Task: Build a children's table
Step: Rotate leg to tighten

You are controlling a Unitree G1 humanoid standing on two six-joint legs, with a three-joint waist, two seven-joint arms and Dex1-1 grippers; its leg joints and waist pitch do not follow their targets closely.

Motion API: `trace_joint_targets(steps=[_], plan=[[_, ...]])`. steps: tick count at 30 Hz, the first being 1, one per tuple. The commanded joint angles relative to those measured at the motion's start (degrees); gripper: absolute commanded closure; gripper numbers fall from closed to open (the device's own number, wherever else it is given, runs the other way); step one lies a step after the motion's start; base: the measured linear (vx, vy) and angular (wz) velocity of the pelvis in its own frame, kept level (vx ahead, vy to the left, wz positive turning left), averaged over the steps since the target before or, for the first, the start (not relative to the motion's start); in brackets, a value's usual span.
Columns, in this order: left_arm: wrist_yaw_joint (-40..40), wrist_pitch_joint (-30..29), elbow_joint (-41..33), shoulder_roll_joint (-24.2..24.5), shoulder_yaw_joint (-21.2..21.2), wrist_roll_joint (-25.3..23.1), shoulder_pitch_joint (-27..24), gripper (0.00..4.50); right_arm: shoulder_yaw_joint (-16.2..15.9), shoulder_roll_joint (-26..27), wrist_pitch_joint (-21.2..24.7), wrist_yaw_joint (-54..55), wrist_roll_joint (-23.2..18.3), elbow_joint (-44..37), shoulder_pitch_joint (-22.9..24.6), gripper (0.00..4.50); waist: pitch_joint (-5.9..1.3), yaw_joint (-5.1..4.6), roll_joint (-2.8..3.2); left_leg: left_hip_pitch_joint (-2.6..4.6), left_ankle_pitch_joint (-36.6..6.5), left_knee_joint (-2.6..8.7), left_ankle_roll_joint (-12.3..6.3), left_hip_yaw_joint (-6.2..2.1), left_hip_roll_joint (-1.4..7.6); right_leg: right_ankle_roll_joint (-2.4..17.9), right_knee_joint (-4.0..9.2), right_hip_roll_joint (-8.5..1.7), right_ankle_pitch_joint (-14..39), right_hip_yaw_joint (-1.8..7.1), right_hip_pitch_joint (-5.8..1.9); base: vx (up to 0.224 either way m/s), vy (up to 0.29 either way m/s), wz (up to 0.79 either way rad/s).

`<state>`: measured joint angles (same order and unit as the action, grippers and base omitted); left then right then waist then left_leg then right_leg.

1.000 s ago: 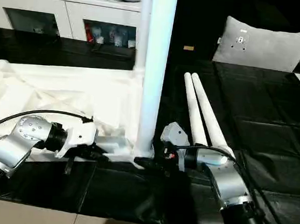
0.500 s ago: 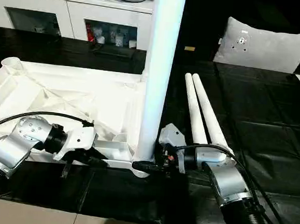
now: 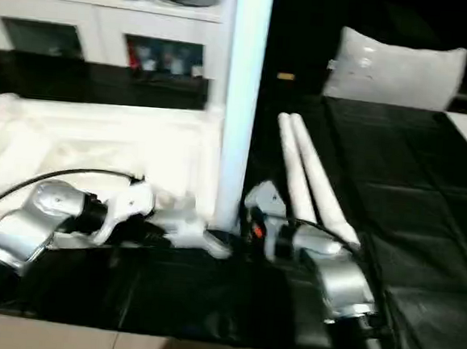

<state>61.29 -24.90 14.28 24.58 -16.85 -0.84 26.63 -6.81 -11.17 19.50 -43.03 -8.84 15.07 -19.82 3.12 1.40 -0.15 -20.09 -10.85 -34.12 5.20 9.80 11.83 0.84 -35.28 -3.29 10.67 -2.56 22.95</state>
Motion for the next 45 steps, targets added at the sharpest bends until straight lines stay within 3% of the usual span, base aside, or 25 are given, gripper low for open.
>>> trace_joint_targets(steps=[1,5,7,8,10,11,13,14,15,16,17,18,23,24,27,30,31,32,34,36,39,43,44,45], plan=[[-10.7,-3.9,-2.4,-4.3,4.1,0.4,2.4,4.50,-1.8,6.4,2.9,4.3,-2.4,1.8,-1.5,1.85,-3.33,0.05,0.39,-0.02,-14.8,4.24,1.11,-0.48,0.65,9.2,5.14,-3.61,21.5,2.07,-2.42,0.000,0.000,0.00],[-23.9,-6.1,-0.3,-12.4,7.1,-1.6,5.8,4.50,2.3,12.4,5.6,16.1,-2.1,6.0,-4.5,1.85,-3.63,-0.03,0.28,0.23,-12.4,3.85,0.52,-0.18,0.55,10.1,5.17,-3.40,17.8,2.19,-2.24,0.000,0.000,0.00],[-26.5,-6.0,0.6,-14.9,7.2,-1.7,7.1,4.50,3.4,13.4,5.7,18.4,-2.0,7.5,-5.1,1.85,-3.84,0.24,0.30,-0.18,-10.0,3.80,0.01,-0.12,0.53,10.6,4.71,-3.37,13.6,2.27,-2.66,0.000,0.000,0.00],[-27.0,-5.5,1.3,-15.9,6.7,-2.0,7.8,4.50,4.1,13.8,4.9,19.0,-1.8,8.0,-5.2,1.58,-3.92,0.51,0.18,-0.27,-8.8,3.70,-0.58,0.00,0.47,10.7,4.55,-3.32,11.2,2.32,-2.74,0.000,0.000,0.00],[-25.4,-2.6,3.0,-15.6,4.5,-2.9,8.8,4.50,5.6,14.2,3.5,20.5,-1.9,7.6,-4.6,1.42,-4.26,0.87,0.26,-0.38,-6.2,3.54,-1.58,0.03,0.34,11.3,4.16,-3.35,6.6,2.31,-3.01,0.000,0.000,0.00],[-24.4,-0.8,3.8,-15.0,3.6,-3.3,9.1,4.50,5.8,14.1,3.1,21.0,-1.5,7.2,-4.3,1.27,-4.32,0.94,0.60,-0.61,-5.1,3.56,-2.12,-0.03,0.37,11.6,3.87,-3.36,4.0,2.29,-3.19,0.000,0.000,0.00],[-23.7,0.3,4.4,-14.4,3.0,-3.8,9.1,4.50,5.9,13.9,2.7,21.2,-0.8,6.8,-4.1,1.15,-4.50,0.77,0.51,-0.98,-3.4,3.55,-2.66,-0.28,0.32,12.0,3.42,-3.37,0.1,2.12,-3.75,0.000,0.000,0.00],[-22.7,2.2,5.5,-13.4,2.4,-4.5,9.1,4.50,5.8,13.3,0.8,21.7,0.4,6.2,-3.5,1.06,-4.65,0.58,0.86,-0.98,-2.7,3.47,-3.04,-0.39,0.45,12.6,3.31,-3.45,-1.5,1.96,-3.61,0.000,0.000,0.00],[-22.7,2.2,5.6,-13.3,2.4,-4.6,9.1,4.50,5.8,13.2,0.7,21.8,0.5,6.1,-3.5,0.96,-4.93,0.42,0.64,-0.99,-1.5,3.19,-3.45,-0.28,0.45,13.2,2.95,-3.52,-3.9,2.08,-3.77,0.000,0.000,0.00],[-22.5,2.7,6.0,-13.1,2.6,-4.6,9.2,4.50,5.8,12.9,0.7,21.2,0.1,5.5,-3.1,0.87,-4.95,0.53,0.97,-0.86,-1.0,3.06,-3.76,-0.23,0.40,13.8,2.85,-3.48,-5.3,2.15,-3.60,0.000,0.000,0.00],[-22.6,2.9,6.3,-13.0,2.6,-4.6,9.2,4.50,5.8,12.8,0.8,21.0,-0.3,5.1,-2.9,0.79,-4.66,0.56,0.92,-0.86,-1.5,3.16,-4.28,-0.08,0.49,14.5,2.97,-3.32,-5.9,2.12,-3.38,0.000,0.000,0.00],[-22.2,3.5,6.9,-12.5,2.6,-4.6,9.3,4.50,5.8,12.4,0.6,21.3,-0.1,4.2,-2.5,0.62,-4.54,0.82,1.16,-0.70,-3.1,3.21,-4.19,-0.02,0.54,14.7,3.11,-3.43,-4.2,2.15,-3.30,0.000,0.000,0.00],[-20.3,9.7,12.8,-11.0,2.4,-5.0,11.3,4.50,6.6,10.8,-2.2,22.2,0.9,-1.2,0.2,0.30,-4.24,1.24,1.05,-0.32,-6.3,3.48,-2.33,0.07,0.58,12.8,3.78,-3.44,1.7,2.31,-3.14,0.000,0.000,0.00],[-20.4,10.9,14.4,-10.9,2.4,-5.0,11.9,4.50,6.8,10.8,-2.4,22.1,0.6,-2.3,0.7,0.23,-4.10,1.17,0.96,-0.64,-6.6,3.63,-2.08,-0.01,0.46,12.5,3.89,-3.46,3.0,2.27,-3.36,0.000,0.000,0.00],[-20.9,17.4,22.0,-11.4,2.3,-5.8,15.1,4.50,8.2,10.9,-3.1,24.7,0.6,-6.3,2.3,0.05,-3.98,1.40,1.01,-0.22,-8.2,3.66,-1.45,0.08,0.33,10.7,4.51,-3.40,7.0,2.39,-2.91,0.000,0.000,0.00],[-23.1,21.3,28.6,-13.2,3.5,-5.5,18.5,4.50,8.8,10.9,-3.3,26.9,1.0,-8.4,3.1,0.05,-3.97,1.47,0.97,-0.32,-8.8,3.80,-0.86,-0.03,0.28,9.6,4.72,-3.43,9.4,2.35,-2.91,0.000,0.000,0.00],[-23.7,22.4,30.7,-13.8,3.8,-5.4,19.8,4.50,9.0,11.1,-2.7,27.5,0.9,-8.9,3.2,0.05,-3.92,1.54,1.20,-0.39,-9.1,3.83,-0.78,-0.08,0.26,9.5,4.81,-3.46,10.0,2.33,-2.92,0.000,0.000,0.00],[-24.1,23.3,32.2,-14.1,4.0,-5.4,20.7,3.95,9.2,11.2,-2.3,27.8,0.9,-9.3,3.3,0.00,-3.96,1.65,1.03,-0.33,-9.5,3.82,-0.72,-0.06,0.25,9.4,4.91,-3.48,10.6,2.34,-2.86,0.000,0.000,0.00],[-23.8,24.0,34.4,-15.0,4.9,-4.3,21.9,3.95,9.0,11.1,-2.1,27.8,0.7,-10.0,3.6,0.00,-3.91,1.77,0.99,-0.45,-9.5,3.84,-0.91,-0.09,0.26,9.6,4.96,-3.54,10.9,2.31,-2.83,0.000,0.000,0.00],[-24.4,25.3,35.5,-15.3,5.3,-3.7,22.4,3.87,8.6,10.7,-2.2,26.6,0.1,-11.0,3.4,0.00,-4.03,2.01,1.58,-0.32,-9.9,3.83,-0.91,-0.17,0.60,10.8,4.80,-3.58,8.7,2.27,-2.69,0.000,0.000,0.00],[-23.7,26.0,36.5,-15.2,6.4,-2.6,22.2,3.67,8.4,9.6,-1.3,25.0,-0.9,-12.3,2.7,0.00,-4.08,2.02,0.95,-0.57,-9.5,3.79,-1.35,-0.19,0.41,11.1,4.49,-3.65,6.7,2.24,-3.17,0.000,0.000,0.00],[-21.5,25.1,35.2,-14.4,7.5,-1.0,20.7,3.67,7.8,7.6,-0.1,22.5,-1.7,-13.1,1.7,0.00,-4.10,1.68,0.89,-0.82,-7.8,3.60,-2.21,-0.12,0.24,11.5,4.26,-3.59,6.1,2.21,-3.41,0.000,0.000,0.00],[-19.0,22.1,30.1,-12.5,8.1,0.1,17.4,3.67,7.7,6.2,0.7,20.3,-2.7,-12.9,0.5,0.00,-4.10,1.55,0.24,-0.77,-8.0,3.57,-2.56,0.01,0.26,11.5,4.45,-3.64,6.9,2.21,-3.43,0.000,0.000,0.00],[-18.2,21.2,28.2,-11.6,8.2,0.3,16.0,3.67,7.7,5.7,1.0,19.6,-3.0,-12.7,0.0,0.00,-4.03,1.41,0.42,-0.98,-7.5,3.65,-2.94,-0.04,0.37,12.0,4.25,-3.69,7.3,2.19,-3.43,0.000,0.000,0.00]])
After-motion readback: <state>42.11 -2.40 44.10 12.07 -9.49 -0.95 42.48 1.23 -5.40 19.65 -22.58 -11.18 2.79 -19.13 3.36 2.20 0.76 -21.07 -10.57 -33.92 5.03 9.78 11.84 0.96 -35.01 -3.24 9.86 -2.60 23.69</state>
